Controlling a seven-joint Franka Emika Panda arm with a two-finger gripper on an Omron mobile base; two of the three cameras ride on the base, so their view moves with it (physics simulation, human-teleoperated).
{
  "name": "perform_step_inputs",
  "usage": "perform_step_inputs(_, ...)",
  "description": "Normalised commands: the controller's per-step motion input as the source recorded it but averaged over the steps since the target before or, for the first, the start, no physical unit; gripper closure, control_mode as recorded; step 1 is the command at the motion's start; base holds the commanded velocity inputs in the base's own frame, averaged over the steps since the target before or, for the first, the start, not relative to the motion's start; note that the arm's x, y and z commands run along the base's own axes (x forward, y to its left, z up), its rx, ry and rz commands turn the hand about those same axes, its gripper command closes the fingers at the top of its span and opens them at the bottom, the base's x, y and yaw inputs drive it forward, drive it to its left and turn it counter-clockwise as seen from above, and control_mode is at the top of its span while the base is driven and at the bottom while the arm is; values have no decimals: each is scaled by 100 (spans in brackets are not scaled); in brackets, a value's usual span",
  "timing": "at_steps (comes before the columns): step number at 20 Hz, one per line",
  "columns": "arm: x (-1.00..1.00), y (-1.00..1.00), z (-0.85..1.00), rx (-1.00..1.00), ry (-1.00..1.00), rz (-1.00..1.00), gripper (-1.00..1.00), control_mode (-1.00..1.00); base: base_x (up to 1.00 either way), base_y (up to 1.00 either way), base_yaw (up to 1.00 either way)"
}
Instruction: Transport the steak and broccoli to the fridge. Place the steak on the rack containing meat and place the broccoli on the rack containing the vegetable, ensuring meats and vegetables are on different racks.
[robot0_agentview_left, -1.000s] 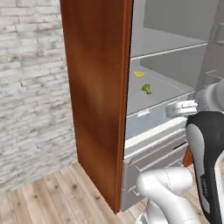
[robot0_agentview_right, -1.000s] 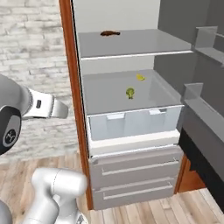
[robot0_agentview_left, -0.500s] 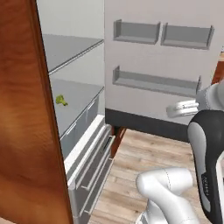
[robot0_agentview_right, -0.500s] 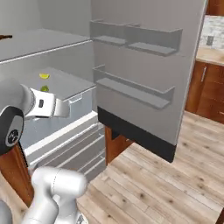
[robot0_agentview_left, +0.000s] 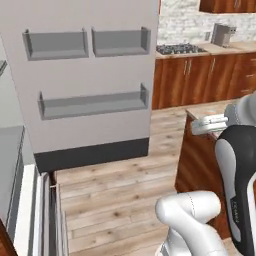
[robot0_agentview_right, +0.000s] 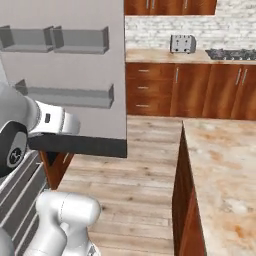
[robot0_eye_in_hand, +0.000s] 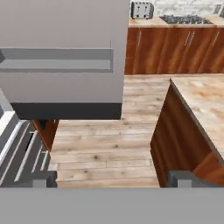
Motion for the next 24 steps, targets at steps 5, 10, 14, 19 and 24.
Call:
perform_step_inputs(5, 0, 0, 0, 0, 0, 0, -100, 100, -80, 33, -76)
perform_step_inputs(10, 0, 0, 0, 0, 0, 0, -100, 100, -89, -36, -55)
perform_step_inputs(14, 0, 0, 0, 0, 0, 0, -100, 100, 10, -100, -18)
perform_step_inputs(19, 0, 0, 0, 0, 0, 0, -100, 100, 73, -100, 24)
perform_step_inputs(24, 0, 0, 0, 0, 0, 0, -100, 100, -29, -100, 37)
